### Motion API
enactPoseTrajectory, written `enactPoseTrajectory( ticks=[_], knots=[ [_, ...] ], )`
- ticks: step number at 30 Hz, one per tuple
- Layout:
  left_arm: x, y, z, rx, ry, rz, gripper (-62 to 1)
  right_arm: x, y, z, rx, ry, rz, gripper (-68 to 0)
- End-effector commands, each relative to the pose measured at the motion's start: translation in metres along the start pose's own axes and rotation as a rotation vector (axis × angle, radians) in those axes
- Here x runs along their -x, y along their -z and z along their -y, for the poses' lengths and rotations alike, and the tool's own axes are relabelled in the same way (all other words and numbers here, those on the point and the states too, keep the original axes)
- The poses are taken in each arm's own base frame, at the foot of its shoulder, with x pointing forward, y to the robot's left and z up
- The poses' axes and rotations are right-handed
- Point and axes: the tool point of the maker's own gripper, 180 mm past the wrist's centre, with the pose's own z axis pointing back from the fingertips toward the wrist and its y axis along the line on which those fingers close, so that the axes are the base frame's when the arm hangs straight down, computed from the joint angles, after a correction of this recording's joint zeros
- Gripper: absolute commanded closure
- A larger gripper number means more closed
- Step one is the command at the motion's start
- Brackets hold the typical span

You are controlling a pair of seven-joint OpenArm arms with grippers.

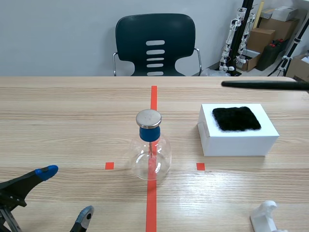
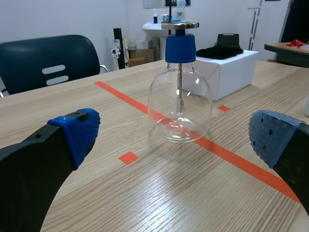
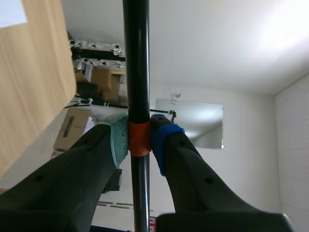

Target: Do the electroscope experiment. move the rod toward and away from the electroscope

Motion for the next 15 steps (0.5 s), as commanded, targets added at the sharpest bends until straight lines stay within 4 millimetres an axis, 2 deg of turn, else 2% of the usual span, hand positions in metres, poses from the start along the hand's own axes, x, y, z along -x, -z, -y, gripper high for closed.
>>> enactPoseTrajectory(
  ticks=[1, 10, 15],
  knots=[
    [-0.007, 0.002, -0.001, -0.002, 0.0, 0.033, -62.3, 0.002, 0.011, 0.015, 0.048, -0.01, 0.008, -1.9],
    [-0.007, 0.002, -0.001, -0.002, 0.0, 0.033, -62.3, 0.001, 0.048, 0.04, 0.101, -0.053, 0.029, -1.9],
    [-0.007, 0.002, -0.001, -0.002, 0.0, 0.034, -62.3, -0.005, 0.053, 0.04, 0.103, -0.065, 0.047, -1.9]
  ],
)
